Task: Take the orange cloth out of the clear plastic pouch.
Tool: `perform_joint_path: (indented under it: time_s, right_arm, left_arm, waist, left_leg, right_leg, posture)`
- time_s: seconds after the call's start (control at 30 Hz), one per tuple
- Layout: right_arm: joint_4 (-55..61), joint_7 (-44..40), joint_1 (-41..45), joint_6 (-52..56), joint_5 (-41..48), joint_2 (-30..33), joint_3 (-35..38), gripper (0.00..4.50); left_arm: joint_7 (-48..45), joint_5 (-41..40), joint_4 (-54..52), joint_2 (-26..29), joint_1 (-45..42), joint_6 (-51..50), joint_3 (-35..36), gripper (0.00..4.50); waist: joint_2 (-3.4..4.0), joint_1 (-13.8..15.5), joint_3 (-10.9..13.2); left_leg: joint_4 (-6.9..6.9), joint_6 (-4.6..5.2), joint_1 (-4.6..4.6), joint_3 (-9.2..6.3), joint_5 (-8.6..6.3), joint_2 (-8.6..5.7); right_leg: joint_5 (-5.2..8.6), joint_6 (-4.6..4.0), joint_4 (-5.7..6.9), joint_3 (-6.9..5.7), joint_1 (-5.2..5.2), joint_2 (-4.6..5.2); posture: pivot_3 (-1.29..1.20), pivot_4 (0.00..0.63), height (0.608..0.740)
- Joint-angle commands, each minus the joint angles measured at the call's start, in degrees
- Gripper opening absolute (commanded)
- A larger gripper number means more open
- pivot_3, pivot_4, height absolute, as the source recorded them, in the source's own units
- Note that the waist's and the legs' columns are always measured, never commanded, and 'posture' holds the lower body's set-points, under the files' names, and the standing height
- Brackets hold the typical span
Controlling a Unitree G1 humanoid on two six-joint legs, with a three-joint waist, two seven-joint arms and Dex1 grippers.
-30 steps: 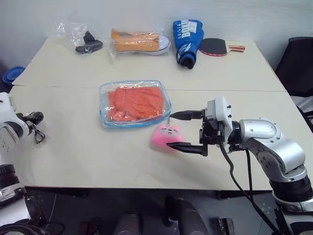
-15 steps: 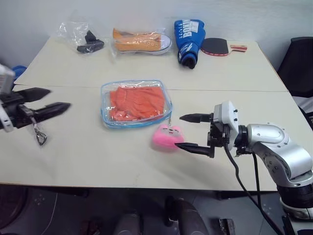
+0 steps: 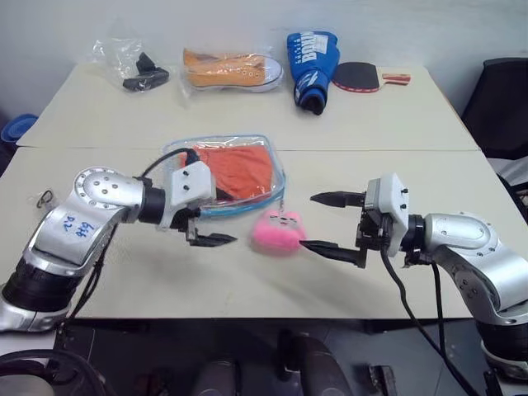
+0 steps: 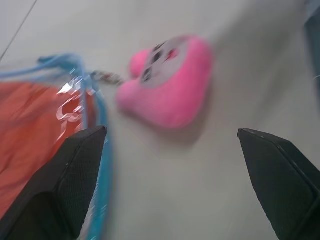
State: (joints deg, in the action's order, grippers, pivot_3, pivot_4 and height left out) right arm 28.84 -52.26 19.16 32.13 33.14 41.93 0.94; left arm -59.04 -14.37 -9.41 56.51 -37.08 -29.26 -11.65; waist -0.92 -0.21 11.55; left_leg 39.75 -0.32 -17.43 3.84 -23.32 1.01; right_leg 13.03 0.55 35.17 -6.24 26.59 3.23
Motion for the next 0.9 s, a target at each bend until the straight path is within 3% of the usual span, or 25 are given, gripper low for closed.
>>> perform_joint_path:
  time_s: [0.03,0.17,0.3,0.4,0.77,0.8,0.9]
  right_arm:
    - [3.5,1.4,-1.4,0.1,0.9,0.4,2.1,4.50]
    - [3.8,2.6,-1.5,0.1,0.8,-0.3,1.4,4.50]
    - [3.1,2.8,-0.7,-0.3,0.6,-0.8,0.7,4.50]
    - [2.8,2.4,-0.3,-0.4,0.5,-0.8,0.4,4.50]
    - [2.3,-0.1,0.3,-0.4,1.0,0.7,1.0,4.50]
    - [2.3,-0.5,0.3,-0.4,1.1,0.9,1.1,4.50]
    - [2.5,-3.2,0.0,0.0,2.8,2.2,1.8,4.50]
  left_arm:
    - [-0.7,5.3,5.6,3.7,1.4,7.3,2.5,4.46]
    - [-0.6,10.2,11.7,3.7,1.3,15.1,1.6,4.46]
    - [-0.3,11.8,15.2,0.0,0.0,16.7,1.2,4.46]
    - [0.7,13.8,18.0,-1.9,-0.8,19.1,1.2,3.83]
    - [1.9,17.2,20.3,-3.8,-0.4,26.0,2.0,0.27]
    - [0.9,17.0,20.6,-3.8,-0.1,28.4,1.7,0.04]
    - [-4.0,14.7,20.6,-2.5,1.8,37.9,2.0,0.04]
  waist:
    - [0.01,0.0,0.0]
    - [0.00,0.7,0.0]
    - [0.00,1.4,0.0]
    - [0.00,1.5,0.0]
    - [0.01,1.5,0.0]
    - [0.00,1.5,0.0]
    - [0.01,1.5,0.0]
  left_leg:
    - [-0.05,0.00,0.02,0.02,0.00,0.02]
    - [0.02,0.17,-0.07,-0.05,-0.03,-0.02]
    - [0.11,0.37,-0.16,-0.03,-0.13,-0.06]
    - [0.22,0.44,-0.31,-0.05,-0.17,-0.05]
    - [0.33,0.51,-0.59,-0.14,-0.19,-0.06]
    - [0.35,0.51,-0.59,-0.15,-0.19,-0.06]
    - [0.36,0.52,-0.57,-0.14,-0.19,-0.06]
  right_leg:
    - [0.00,-0.01,-0.02,0.00,0.01,0.00]
    - [0.00,0.01,-0.06,-0.07,0.01,0.10]
    - [-0.04,0.08,-0.11,-0.08,0.00,0.15]
    - [-0.10,0.17,-0.08,-0.14,0.02,0.14]
    - [-0.15,0.26,-0.11,-0.28,0.08,0.14]
    - [-0.15,0.26,-0.09,-0.28,0.07,0.15]
    - [-0.15,0.26,-0.08,-0.27,0.07,0.17]
  posture:
    - [0.00,0.150,0.740]
    - [0.00,0.150,0.740]
    - [0.00,0.150,0.740]
    - [0.00,0.150,0.740]
    - [0.00,0.150,0.740]
    - [0.00,0.150,0.740]
    - [0.00,0.150,0.740]
